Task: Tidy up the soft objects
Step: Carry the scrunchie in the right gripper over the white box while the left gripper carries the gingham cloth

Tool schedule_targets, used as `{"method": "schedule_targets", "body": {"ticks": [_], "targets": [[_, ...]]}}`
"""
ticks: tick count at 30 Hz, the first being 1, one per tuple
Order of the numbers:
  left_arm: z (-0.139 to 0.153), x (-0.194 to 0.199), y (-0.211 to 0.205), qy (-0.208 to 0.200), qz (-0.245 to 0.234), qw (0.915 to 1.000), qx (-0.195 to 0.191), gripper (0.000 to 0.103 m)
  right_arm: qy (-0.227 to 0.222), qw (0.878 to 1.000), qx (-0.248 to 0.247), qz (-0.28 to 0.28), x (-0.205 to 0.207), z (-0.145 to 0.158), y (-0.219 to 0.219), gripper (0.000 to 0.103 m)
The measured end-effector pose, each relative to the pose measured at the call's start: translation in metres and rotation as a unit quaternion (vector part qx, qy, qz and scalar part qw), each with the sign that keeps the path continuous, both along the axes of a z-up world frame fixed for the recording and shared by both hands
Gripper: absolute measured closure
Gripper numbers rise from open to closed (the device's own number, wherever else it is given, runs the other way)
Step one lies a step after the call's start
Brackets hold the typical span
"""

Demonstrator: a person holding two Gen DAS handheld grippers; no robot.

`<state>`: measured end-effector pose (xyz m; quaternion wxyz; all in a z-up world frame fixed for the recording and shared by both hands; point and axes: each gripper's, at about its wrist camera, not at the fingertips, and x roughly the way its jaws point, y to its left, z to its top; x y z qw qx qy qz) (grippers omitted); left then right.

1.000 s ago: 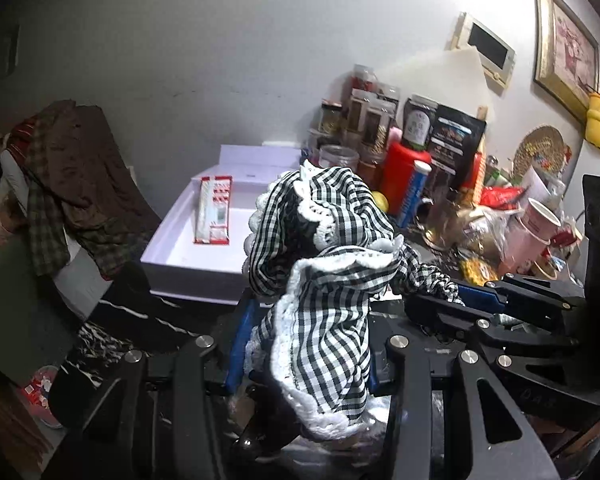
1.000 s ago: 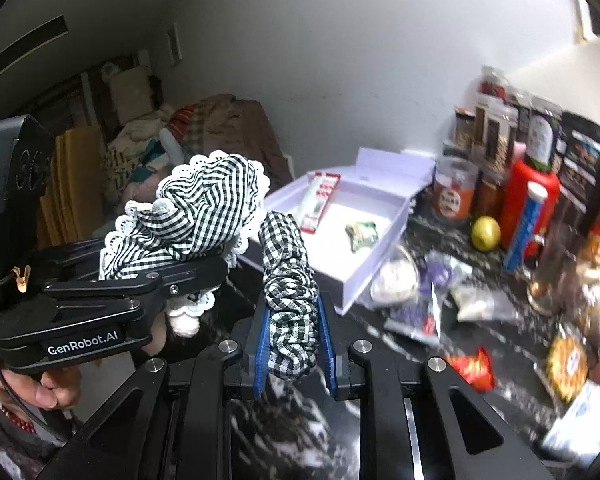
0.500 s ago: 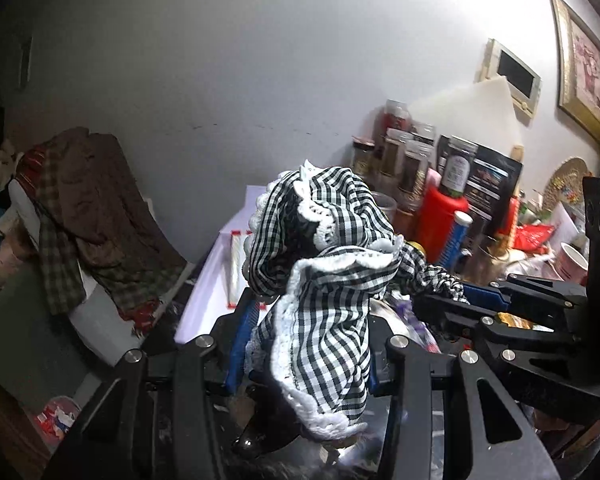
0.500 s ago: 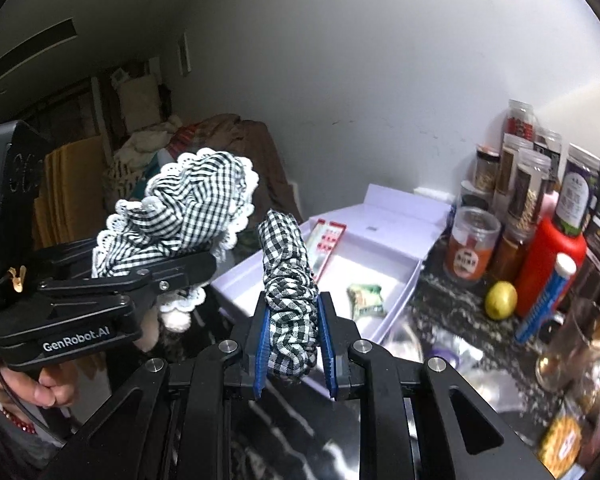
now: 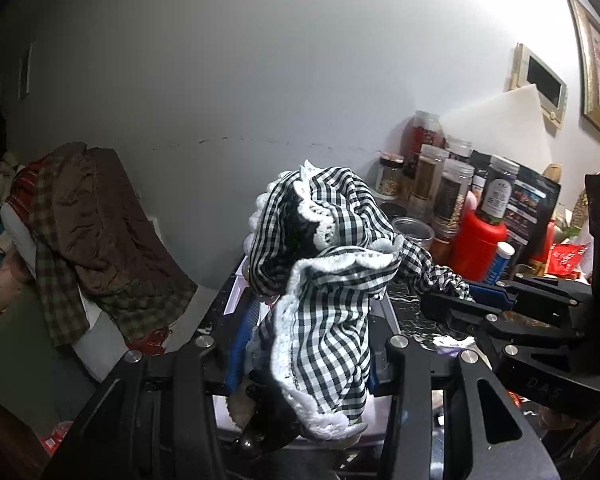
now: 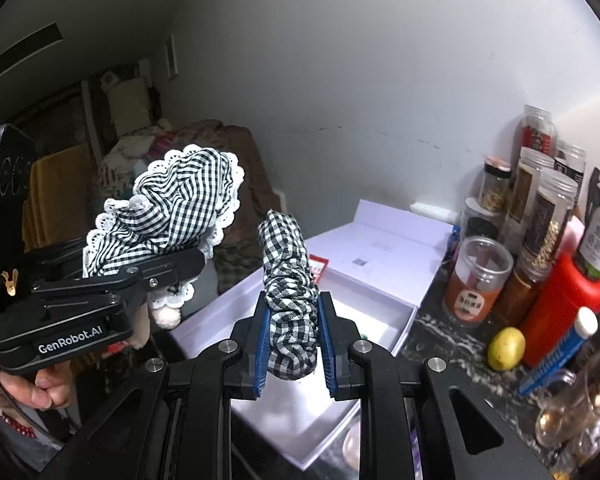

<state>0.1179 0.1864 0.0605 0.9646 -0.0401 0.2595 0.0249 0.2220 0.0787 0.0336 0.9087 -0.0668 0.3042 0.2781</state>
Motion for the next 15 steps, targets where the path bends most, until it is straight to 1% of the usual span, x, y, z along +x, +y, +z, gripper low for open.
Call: {"method": "schedule_targets", "body": {"ticks": [9,15], "targets": [[-0.025,0.049,0.013,0.039,-0.003,0.9992,-0.003,0.059,0.018,1.0,-0.012,-0.018,0.038,-0.02,0.003,0.081],[-0.044,0.073,0.02,0.062,0.004,0.998,0.002,0.059,0.032,0.999,-0.022,-0.028,0.061,-0.038,0.004,0.081]]}}
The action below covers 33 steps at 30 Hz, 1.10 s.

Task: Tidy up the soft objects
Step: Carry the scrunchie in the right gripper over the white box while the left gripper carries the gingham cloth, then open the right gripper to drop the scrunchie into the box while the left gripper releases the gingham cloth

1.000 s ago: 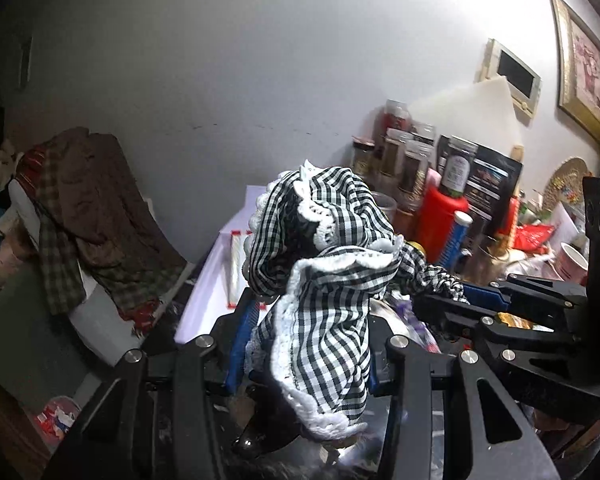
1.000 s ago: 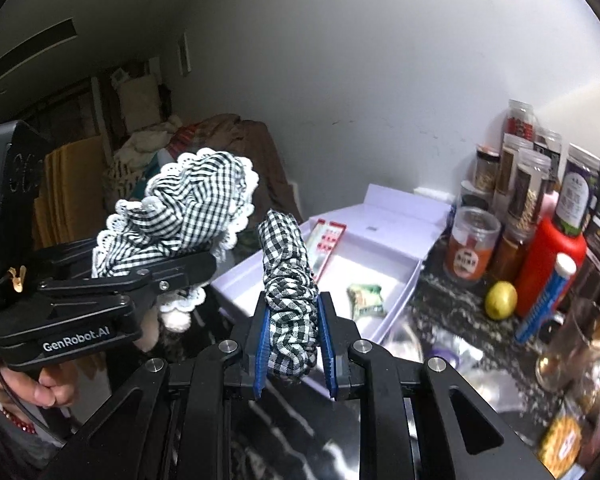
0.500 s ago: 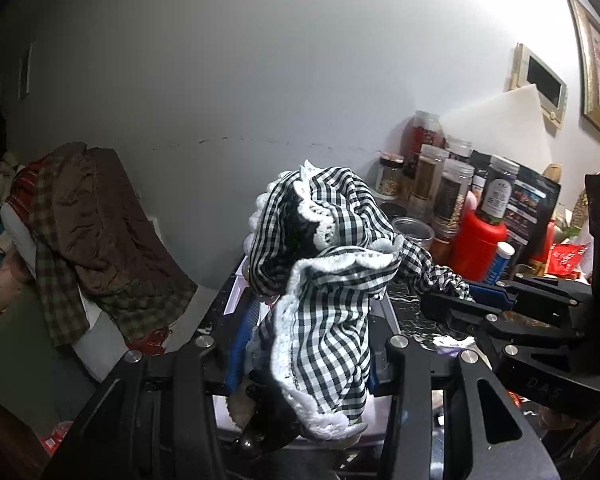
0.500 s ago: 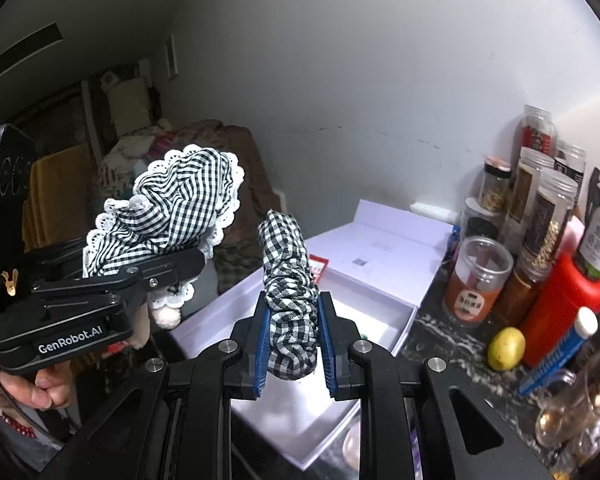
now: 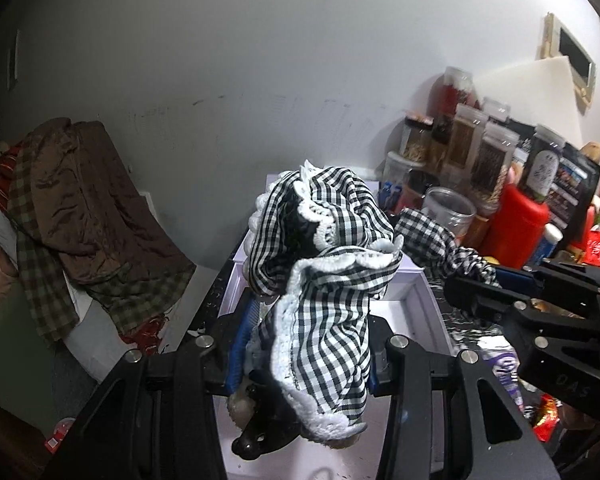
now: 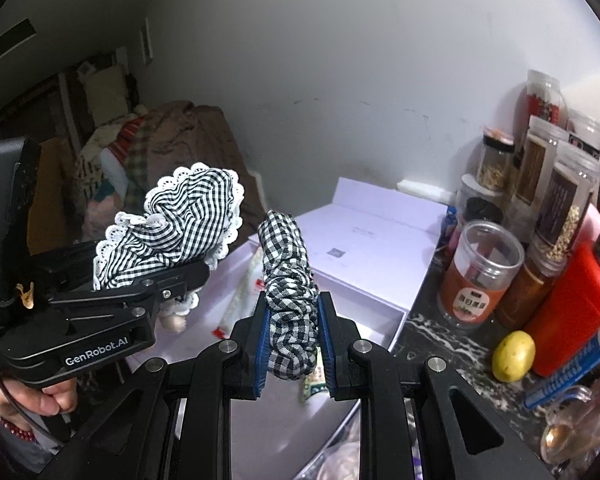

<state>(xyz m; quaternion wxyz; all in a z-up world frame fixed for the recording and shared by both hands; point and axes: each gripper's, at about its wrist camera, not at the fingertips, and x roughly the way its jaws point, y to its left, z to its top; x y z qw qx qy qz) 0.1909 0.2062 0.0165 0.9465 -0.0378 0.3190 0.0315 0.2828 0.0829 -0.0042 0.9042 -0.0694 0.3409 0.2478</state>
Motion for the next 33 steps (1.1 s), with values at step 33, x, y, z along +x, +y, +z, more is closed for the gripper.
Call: {"method": "schedule_targets", "body": {"ticks": [33], "targets": [[-0.083,0.067,0.018,0.155,0.021,0.9874,-0.021,0.057,0.082,0.993,-0.087,-0.016,0.057,-0.076,0.021,0.08]]}}
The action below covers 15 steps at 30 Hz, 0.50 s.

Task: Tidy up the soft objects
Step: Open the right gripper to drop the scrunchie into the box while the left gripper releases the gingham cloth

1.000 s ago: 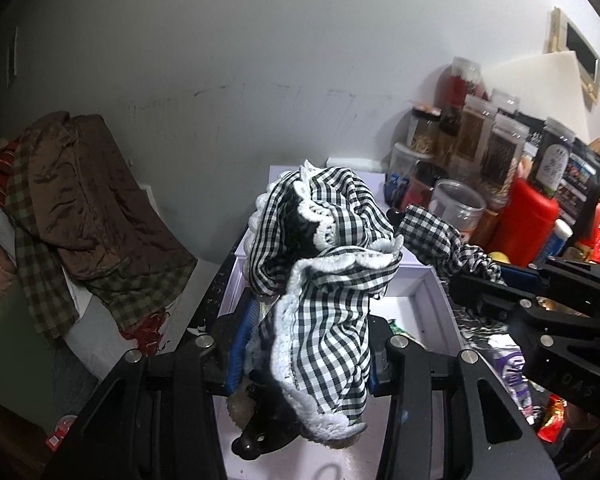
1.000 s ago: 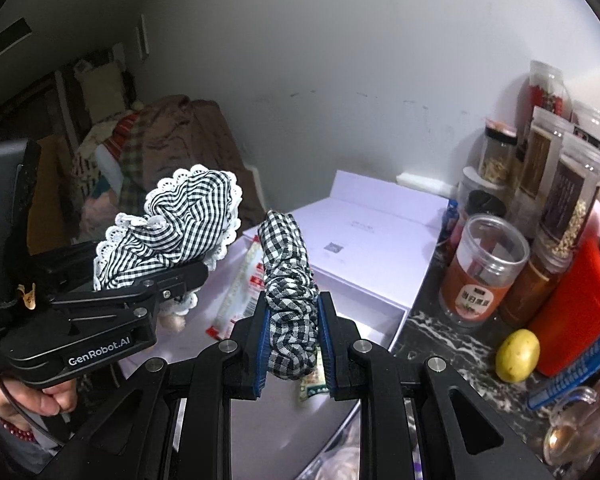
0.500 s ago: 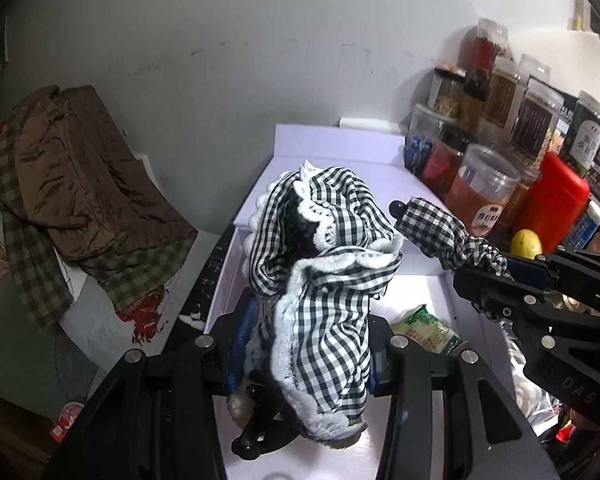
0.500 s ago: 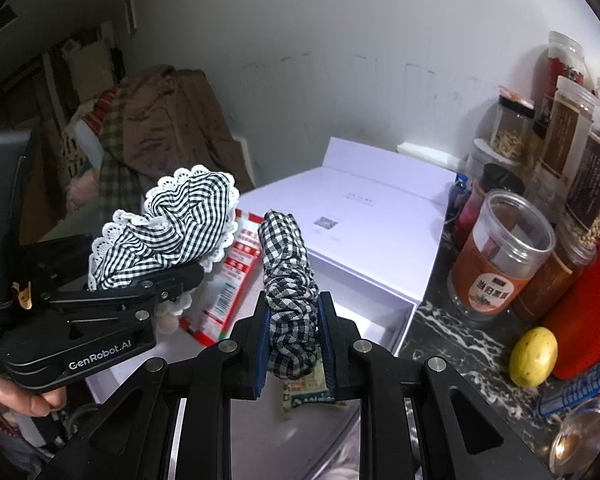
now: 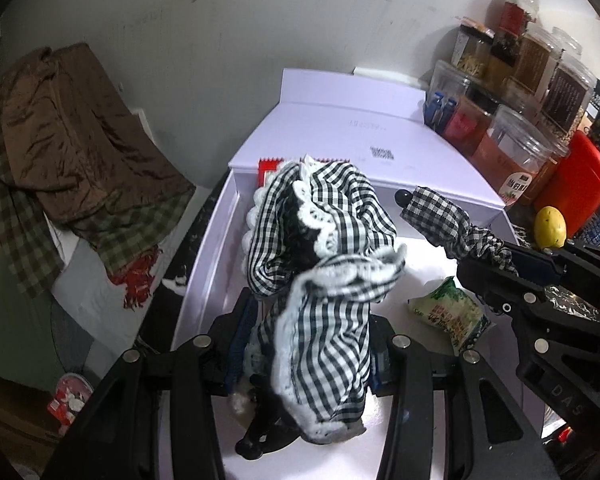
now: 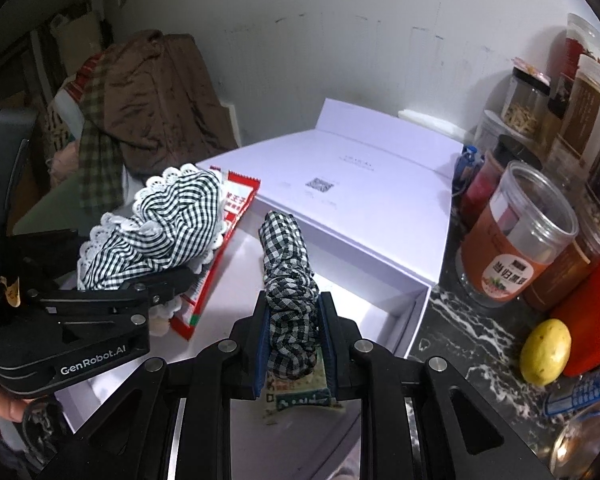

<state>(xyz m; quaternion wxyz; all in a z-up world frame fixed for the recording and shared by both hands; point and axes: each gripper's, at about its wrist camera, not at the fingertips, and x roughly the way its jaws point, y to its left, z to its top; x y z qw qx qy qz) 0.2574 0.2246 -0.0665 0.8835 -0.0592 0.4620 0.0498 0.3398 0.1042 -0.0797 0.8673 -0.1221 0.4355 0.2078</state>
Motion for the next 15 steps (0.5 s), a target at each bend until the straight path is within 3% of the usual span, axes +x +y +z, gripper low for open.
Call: {"method": "schedule_targets", "body": {"ticks": [2,6,9,15], "targets": [[-0.003,0.002,0.001,0.009,0.003,1.0,-0.001,0.053,0.001,1.0,-0.006,0.0,0.0,-0.002,0.001,0.08],[-0.003,0.001,0.001,0.012,0.015,0.9998,0.009,0.032,0.007,1.0,-0.015,-0.001,0.001,-0.004,0.003,0.075],[0.003,-0.001,0.001,0.005,0.018,0.9997,0.013,0.032,0.007,1.0,-0.016,-0.005,0.0,-0.002,0.002,0.062],[0.022,-0.008,0.0,-0.014,0.025,0.9994,0.017,0.032,-0.004,1.0,-0.012,-0.007,-0.006,0.011,-0.002,0.062]]}}
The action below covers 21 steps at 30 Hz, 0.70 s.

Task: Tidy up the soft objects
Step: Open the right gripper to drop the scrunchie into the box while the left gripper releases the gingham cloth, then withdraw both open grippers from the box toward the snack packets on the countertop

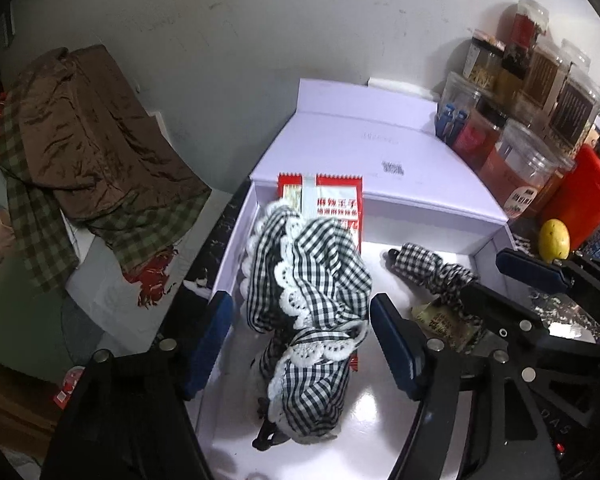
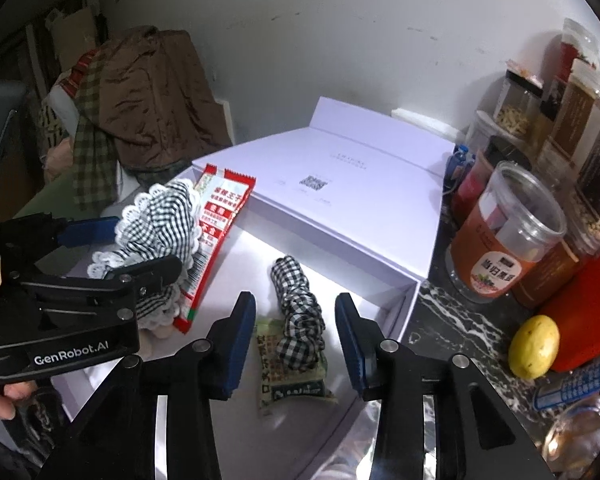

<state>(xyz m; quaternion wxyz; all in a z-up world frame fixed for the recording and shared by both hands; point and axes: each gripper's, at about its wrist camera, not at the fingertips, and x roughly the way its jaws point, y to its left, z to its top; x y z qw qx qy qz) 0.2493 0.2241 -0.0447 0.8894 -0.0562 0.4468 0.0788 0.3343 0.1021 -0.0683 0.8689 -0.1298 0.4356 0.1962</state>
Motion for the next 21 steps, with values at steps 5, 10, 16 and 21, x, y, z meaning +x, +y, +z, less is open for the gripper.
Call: {"method": "schedule_targets", "body": {"ticks": [5,10,16,21], "targets": [[0.022,-0.01,-0.006,-0.023,-0.002,0.9997,0.006,0.032,-0.019,1.0,0.006,0.0,-0.01,0.021,-0.004,0.062],[0.049,-0.025,-0.016,-0.054,-0.008,0.9984,0.013,0.032,-0.045,0.999,0.012,-0.002,-0.024,0.048,-0.009,0.062],[0.082,-0.043,-0.028,-0.09,-0.012,0.9957,0.021,0.032,-0.082,0.996,0.019,-0.004,-0.046,0.083,-0.017,0.062],[0.105,-0.064,-0.042,-0.118,-0.019,0.9925,0.026,0.032,-0.115,0.993,0.026,-0.003,-0.07,0.11,-0.024,0.062]]}}
